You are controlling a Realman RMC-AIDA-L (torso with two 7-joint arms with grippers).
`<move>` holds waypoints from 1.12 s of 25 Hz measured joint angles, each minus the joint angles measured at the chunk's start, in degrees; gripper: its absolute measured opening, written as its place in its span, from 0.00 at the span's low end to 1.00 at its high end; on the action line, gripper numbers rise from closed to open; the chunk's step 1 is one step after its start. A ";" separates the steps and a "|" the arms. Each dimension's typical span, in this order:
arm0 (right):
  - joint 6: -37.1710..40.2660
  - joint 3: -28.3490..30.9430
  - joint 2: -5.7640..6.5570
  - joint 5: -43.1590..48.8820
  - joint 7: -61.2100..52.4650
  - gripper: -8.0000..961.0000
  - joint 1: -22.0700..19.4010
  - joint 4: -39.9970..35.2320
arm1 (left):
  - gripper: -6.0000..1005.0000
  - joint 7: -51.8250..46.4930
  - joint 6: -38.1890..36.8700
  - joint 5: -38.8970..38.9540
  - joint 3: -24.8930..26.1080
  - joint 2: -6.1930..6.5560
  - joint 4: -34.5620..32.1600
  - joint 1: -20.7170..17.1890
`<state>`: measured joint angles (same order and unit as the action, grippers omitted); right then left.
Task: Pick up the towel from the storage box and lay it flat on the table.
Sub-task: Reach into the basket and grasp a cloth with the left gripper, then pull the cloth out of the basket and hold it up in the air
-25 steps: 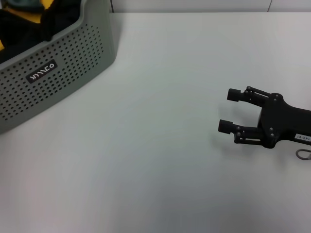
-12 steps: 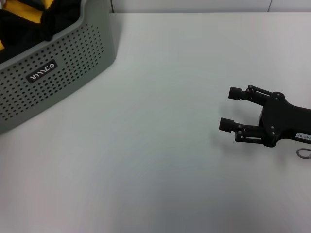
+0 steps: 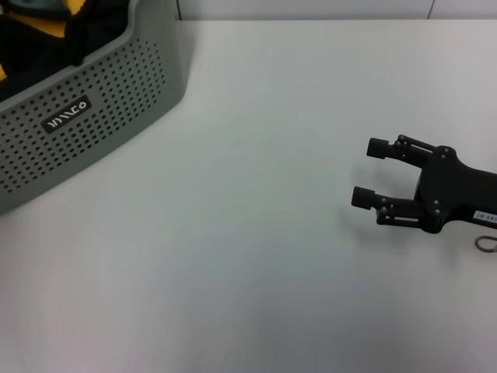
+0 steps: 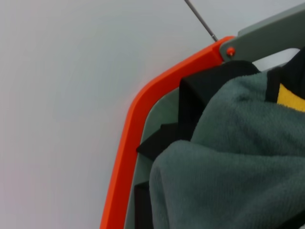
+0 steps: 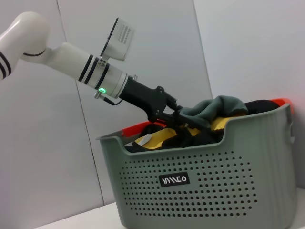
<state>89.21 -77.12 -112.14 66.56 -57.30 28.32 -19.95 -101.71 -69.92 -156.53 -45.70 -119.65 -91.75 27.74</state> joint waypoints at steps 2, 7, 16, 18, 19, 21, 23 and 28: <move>-0.04 0.29 0.00 0.06 0.00 0.91 0.12 0.00 | 0.52 0.02 0.18 0.24 -0.01 -0.01 0.00 -0.08; 0.01 0.38 0.00 0.14 0.00 0.91 0.42 0.00 | 0.36 -0.05 0.40 1.47 -0.07 -0.16 -0.73 -0.18; 1.99 1.40 -0.01 -0.15 -0.13 0.91 0.44 -0.44 | 0.04 -4.20 -7.75 12.98 0.31 0.12 -7.76 -0.04; 4.59 3.37 -0.01 -0.18 0.21 0.91 0.46 -0.46 | 0.01 -6.21 -9.87 17.00 0.28 0.06 -12.13 -0.55; 5.75 4.59 -0.03 -0.20 0.48 0.91 0.50 -0.52 | 0.01 -6.98 -10.51 18.49 0.22 0.00 -13.92 -0.84; 7.92 7.60 -0.35 -0.21 1.62 0.91 0.58 -0.92 | 0.01 -9.83 -12.87 22.16 -0.05 -0.09 -19.42 -1.61; 10.14 10.33 -1.03 -0.22 3.27 0.91 0.50 -1.86 | 0.01 -12.70 -15.78 25.50 -0.14 0.09 -22.98 -1.19; 17.44 12.15 -2.01 -0.23 7.07 0.91 0.90 -2.87 | 0.01 -22.47 -21.09 36.82 0.36 2.75 -24.16 2.83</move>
<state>106.66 -64.97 -114.15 66.33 -50.23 29.22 -22.82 -124.17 -91.00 -119.72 -45.33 -116.89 -115.91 30.57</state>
